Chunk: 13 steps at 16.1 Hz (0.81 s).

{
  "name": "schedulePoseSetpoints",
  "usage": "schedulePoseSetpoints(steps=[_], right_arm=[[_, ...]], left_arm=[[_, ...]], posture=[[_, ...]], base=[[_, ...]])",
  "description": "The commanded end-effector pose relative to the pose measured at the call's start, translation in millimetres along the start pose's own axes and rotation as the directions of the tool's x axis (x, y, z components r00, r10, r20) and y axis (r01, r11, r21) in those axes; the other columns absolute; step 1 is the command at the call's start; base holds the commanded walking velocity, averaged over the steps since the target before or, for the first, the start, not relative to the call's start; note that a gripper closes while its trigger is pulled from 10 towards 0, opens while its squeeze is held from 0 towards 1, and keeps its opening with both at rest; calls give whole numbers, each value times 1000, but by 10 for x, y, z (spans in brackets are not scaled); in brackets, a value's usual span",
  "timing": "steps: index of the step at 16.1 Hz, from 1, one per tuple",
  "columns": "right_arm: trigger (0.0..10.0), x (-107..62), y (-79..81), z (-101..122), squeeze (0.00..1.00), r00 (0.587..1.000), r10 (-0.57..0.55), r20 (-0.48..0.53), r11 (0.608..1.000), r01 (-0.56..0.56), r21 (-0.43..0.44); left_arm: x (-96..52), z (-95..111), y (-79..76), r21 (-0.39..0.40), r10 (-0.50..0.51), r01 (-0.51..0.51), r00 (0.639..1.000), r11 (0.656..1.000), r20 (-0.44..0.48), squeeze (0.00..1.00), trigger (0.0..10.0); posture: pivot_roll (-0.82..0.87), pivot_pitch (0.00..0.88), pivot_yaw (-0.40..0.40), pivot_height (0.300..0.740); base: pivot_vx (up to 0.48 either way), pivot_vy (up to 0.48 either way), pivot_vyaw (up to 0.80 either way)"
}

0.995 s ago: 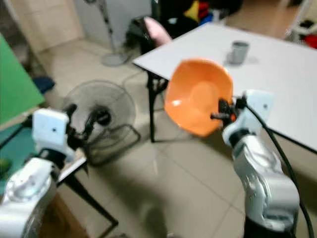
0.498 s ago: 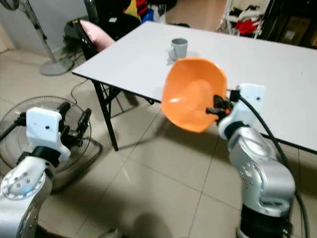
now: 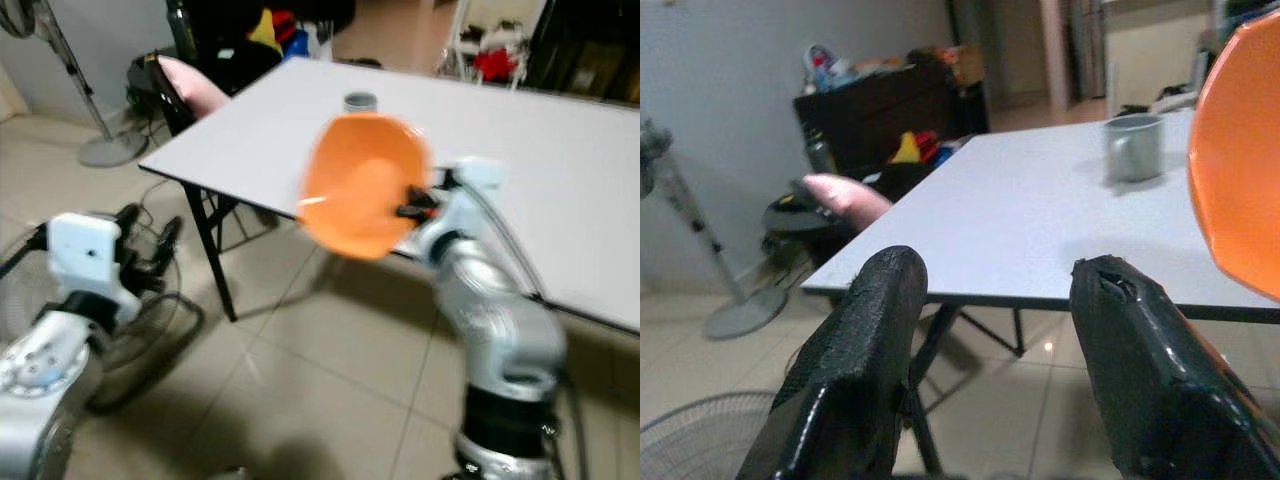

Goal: Setting the table

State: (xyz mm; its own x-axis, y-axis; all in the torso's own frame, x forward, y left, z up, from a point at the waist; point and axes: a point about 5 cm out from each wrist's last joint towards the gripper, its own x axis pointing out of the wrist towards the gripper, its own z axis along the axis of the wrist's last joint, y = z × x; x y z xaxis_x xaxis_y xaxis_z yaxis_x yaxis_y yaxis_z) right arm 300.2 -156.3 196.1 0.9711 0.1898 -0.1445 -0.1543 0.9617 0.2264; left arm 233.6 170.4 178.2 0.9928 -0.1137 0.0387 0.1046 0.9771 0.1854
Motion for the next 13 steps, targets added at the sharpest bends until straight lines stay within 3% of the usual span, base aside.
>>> schedulePoseSetpoints(steps=[1, 4, 7, 11, 13], right_arm=[[10000, 11, -29, 74, 0, 1000, 0, 17, 1000, -1, 22], [10000, 68, -6, 56, 0, 1000, 25, -13, 999, -25, 34], [10000, 82, -4, 20, 0, 999, 23, -40, 999, -22, 40], [10000, 102, -30, -21, 0, 998, 21, -64, 996, -15, 90], [10000, 111, -20, -49, 0, 996, 41, -76, 992, -32, 125]], left_arm=[[40, 18, 13, -16, -30, 30, 999, 999, 13, 0, 10000], [95, 20, 52, -30, -54, 55, 998, 998, 16, 0, 10000], [113, 32, -31, -12, -86, 86, 996, 996, 28, 0, 10000], [94, 32, -18, 49, -88, 87, 996, 995, 19, 0, 10000], [96, 36, -23, 60, -87, 86, 996, 995, 21, 0, 10000]], posture=[[-80, 0, 37, 740], [-81, 0, 35, 740], [-83, 2, 32, 740], [-75, 5, 35, 740], [-71, 4, 38, 740]], base=[[337, 0, 0], [357, 0, 0], [368, 0, 0], [368, 0, -778], [368, 0, 0]])
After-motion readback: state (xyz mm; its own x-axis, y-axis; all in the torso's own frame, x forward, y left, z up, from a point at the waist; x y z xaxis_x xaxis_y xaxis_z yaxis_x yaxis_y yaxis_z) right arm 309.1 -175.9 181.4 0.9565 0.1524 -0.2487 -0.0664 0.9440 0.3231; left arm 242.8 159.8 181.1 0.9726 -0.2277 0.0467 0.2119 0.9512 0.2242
